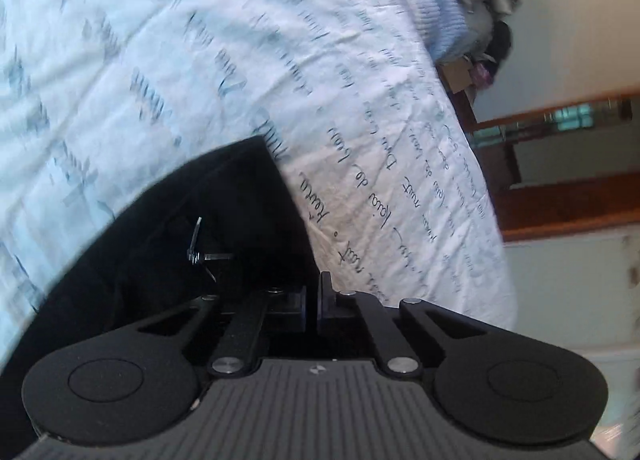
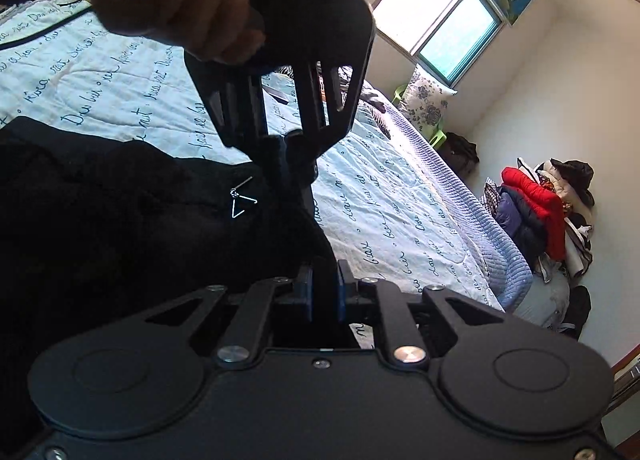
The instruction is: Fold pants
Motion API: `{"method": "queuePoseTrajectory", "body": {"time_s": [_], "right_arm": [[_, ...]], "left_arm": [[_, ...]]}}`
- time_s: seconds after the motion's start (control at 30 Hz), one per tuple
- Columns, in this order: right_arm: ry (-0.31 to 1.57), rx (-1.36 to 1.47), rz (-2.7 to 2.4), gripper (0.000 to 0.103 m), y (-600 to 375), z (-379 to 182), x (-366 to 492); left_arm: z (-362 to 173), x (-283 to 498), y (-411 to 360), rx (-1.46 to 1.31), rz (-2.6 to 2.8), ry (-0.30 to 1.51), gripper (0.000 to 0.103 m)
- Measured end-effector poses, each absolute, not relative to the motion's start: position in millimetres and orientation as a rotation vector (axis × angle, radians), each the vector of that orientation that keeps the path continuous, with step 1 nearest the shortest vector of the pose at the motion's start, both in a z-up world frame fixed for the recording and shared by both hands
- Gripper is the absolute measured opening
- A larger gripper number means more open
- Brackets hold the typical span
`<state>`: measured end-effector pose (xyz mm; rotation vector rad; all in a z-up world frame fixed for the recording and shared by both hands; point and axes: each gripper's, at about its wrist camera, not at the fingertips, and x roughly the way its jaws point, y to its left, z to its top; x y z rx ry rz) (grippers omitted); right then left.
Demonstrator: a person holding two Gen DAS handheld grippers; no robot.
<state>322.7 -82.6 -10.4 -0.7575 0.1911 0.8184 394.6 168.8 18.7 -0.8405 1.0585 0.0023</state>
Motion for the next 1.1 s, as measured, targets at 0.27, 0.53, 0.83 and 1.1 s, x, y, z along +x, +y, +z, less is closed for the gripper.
{"method": "queuePoseTrajectory", "body": {"time_s": [0.27, 0.53, 0.83, 1.1], "right_arm": [[0.186, -0.763, 0.8, 0.011, -83.1, -0.6, 302.2], [0.133, -0.8, 0.827, 0.011, -81.7, 16.0, 226.2], [0.162, -0.843, 0.887, 0.011, -75.8, 2.5, 154.9], [0.226, -0.866, 0.939, 0.012, -60.9, -17.9, 119.2]], "left_arm": [[42.8, 361.4, 153.6, -0.64, -0.05, 0.964, 0.003], [67.1, 279.1, 146.1, -0.511, -0.131, 0.874, 0.004], [41.8, 188.9, 158.6, -0.533, -0.114, 0.872, 0.004], [13.6, 150.6, 171.1, -0.56, -0.077, 0.905, 0.003]]}}
